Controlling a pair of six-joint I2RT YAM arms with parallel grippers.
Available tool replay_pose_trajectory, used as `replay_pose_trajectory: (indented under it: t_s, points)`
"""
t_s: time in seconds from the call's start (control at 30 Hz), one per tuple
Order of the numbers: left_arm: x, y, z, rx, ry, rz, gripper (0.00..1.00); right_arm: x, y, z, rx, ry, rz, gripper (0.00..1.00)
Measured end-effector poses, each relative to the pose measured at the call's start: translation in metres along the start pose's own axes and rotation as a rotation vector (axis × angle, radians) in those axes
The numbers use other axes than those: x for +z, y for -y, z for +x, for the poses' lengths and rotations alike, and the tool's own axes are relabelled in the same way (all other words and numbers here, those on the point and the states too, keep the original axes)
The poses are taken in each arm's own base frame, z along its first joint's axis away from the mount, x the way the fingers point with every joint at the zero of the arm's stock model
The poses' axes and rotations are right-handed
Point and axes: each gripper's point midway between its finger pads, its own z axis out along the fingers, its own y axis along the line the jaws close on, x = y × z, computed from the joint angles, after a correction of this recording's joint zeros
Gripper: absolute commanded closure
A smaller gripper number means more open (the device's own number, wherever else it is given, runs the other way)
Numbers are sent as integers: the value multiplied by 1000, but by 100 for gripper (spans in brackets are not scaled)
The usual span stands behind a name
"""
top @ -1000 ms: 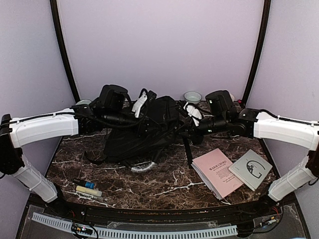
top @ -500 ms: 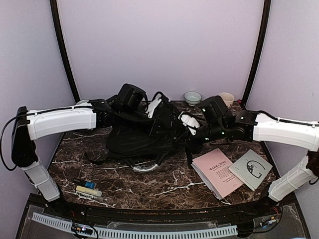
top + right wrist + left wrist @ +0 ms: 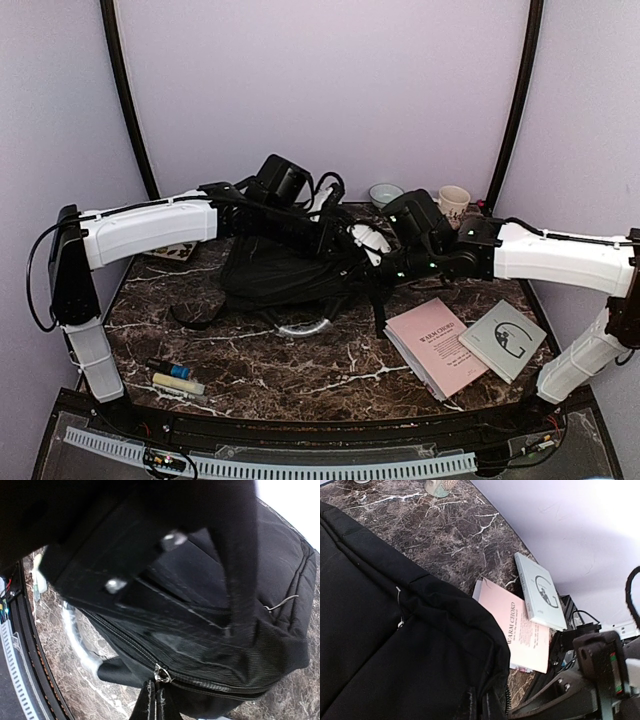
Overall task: Pack the student bag
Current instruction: Unzip the largest pocket of the student bag.
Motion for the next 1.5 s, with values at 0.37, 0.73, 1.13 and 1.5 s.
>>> replay_pose_trajectory:
  t_s: [0.37,0.73,1.13,1.5]
  points:
    - [-2,18,-43,-127,106,123,100,-1,-18,-8,-42,111,-16,100]
    - [-30,16,-110,-402,320,262,100,-15,-13,-38,-45,268,25,100]
    - [-58,2,-155,-471,506,293,100,-15,-18,-37,-43,267,12,100]
    - [-66,-1,-181,-532,601,331,100,-10,-24,-33,-65,254,84,100]
